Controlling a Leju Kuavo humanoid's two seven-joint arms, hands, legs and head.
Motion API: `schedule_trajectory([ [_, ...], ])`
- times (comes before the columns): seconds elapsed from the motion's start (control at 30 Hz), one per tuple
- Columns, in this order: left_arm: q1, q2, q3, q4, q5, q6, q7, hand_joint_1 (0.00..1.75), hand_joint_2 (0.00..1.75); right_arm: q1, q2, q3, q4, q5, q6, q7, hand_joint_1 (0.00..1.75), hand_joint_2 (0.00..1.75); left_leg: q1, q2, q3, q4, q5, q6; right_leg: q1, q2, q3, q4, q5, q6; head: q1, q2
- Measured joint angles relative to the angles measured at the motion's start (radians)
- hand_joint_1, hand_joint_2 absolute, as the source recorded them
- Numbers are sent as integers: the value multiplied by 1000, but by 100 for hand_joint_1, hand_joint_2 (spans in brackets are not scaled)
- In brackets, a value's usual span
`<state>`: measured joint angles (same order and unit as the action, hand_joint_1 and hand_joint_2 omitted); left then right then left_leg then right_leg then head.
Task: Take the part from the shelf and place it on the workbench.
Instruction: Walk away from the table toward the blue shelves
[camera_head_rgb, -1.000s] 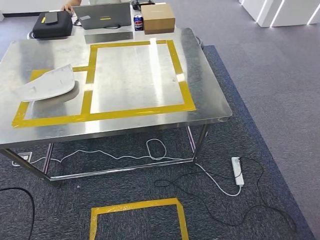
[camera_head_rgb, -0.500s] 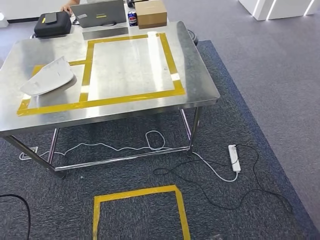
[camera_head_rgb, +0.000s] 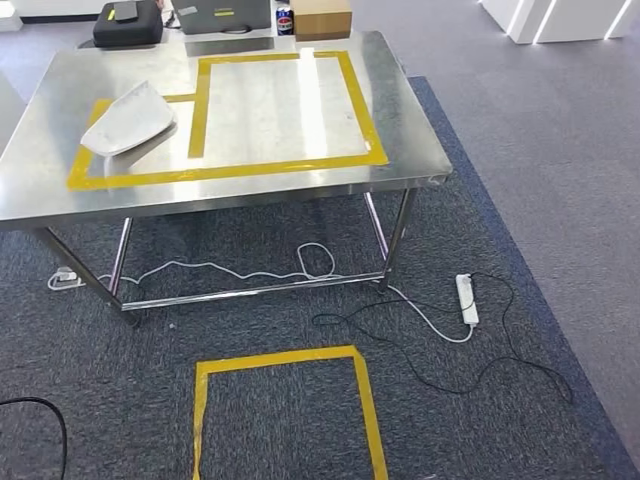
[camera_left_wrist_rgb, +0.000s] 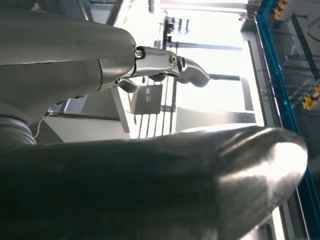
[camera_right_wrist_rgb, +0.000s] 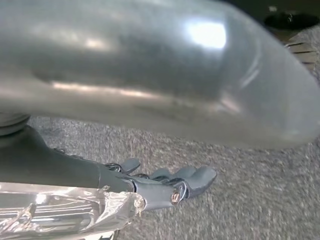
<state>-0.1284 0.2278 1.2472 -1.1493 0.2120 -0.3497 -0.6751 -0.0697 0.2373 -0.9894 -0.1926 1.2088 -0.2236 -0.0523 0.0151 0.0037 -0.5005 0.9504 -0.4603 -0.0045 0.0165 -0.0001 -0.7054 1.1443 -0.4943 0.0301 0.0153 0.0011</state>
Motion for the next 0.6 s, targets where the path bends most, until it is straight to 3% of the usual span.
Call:
schedule_trajectory([
  [0.03,4,-12,14,8,7,7,0,0,0,-1,0,0,0,0,4,1,0,0,0,0,-15,1,12,1,-1,0,-12,66,-42,3,2,0],
  [0.07,8,-24,27,21,9,21,0,0,0,-2,0,0,0,0,6,2,0,0,-1,0,-31,2,25,1,-2,0,-14,118,-60,4,2,0],
  [0.1,11,-39,40,35,1,41,0,0,0,-2,0,0,0,-2,8,5,0,0,-1,0,-48,3,37,1,-2,0,-3,141,-54,3,2,0],
  [0.13,14,-55,54,49,-18,65,0,0,0,-2,0,0,0,-4,8,8,0,0,-2,0,-65,5,49,0,-2,0,26,131,-30,2,2,0],
  [0.2,23,-91,79,71,-79,114,0,0,0,-5,0,0,0,-13,2,11,0,0,-2,-2,-94,10,68,-5,0,1,129,19,9,-4,2,0],
  [0.27,37,-126,90,105,-158,166,11,0,0,-12,0,0,0,-23,-1,13,0,0,-4,-2,-107,13,82,-13,1,2,226,-122,-9,-11,1,0],
  [0.3,46,-138,83,142,-224,194,38,0,0,-14,0,-1,0,-29,5,16,0,0,-5,-1,-107,12,89,-18,1,2,248,-162,-23,-14,1,0],
  [0.37,63,-172,29,280,-454,267,183,0,0,-14,1,-2,1,-36,35,21,0,0,-8,0,-103,4,104,-27,-4,2,248,-179,-18,-22,1,0],
  [0.4,73,-196,-30,374,-625,315,296,0,0,-14,1,-3,2,-37,51,19,0,0,-10,0,-105,6,99,-31,-9,2,244,-181,-10,-26,-3,0],
  [0.47,90,-250,-203,549,-993,380,498,0,0,-17,3,-4,3,-32,80,8,0,0,-11,0,-128,62,38,-38,-18,2,231,-184,12,-35,-21,0],
  [0.53,102,-298,-385,672,-1254,365,537,0,0,-22,6,-4,3,-22,98,5,0,0,-2,0,-172,192,-53,-43,-16,6,210,-183,31,-40,-36,0],
  [0.57,103,-311,-452,717,-1308,349,516,0,0,-23,7,-4,3,-18,103,6,0,0,1,-1,-188,250,-78,-45,-14,11,199,-182,39,-41,-38,0],
  [0.6,103,-317,-506,755,-1312,339,490,0,0,-22,8,-4,3,-16,106,7,0,0,3,-1,-190,281,-83,-47,-13,18,189,-180,46,-39,-38,0],
])
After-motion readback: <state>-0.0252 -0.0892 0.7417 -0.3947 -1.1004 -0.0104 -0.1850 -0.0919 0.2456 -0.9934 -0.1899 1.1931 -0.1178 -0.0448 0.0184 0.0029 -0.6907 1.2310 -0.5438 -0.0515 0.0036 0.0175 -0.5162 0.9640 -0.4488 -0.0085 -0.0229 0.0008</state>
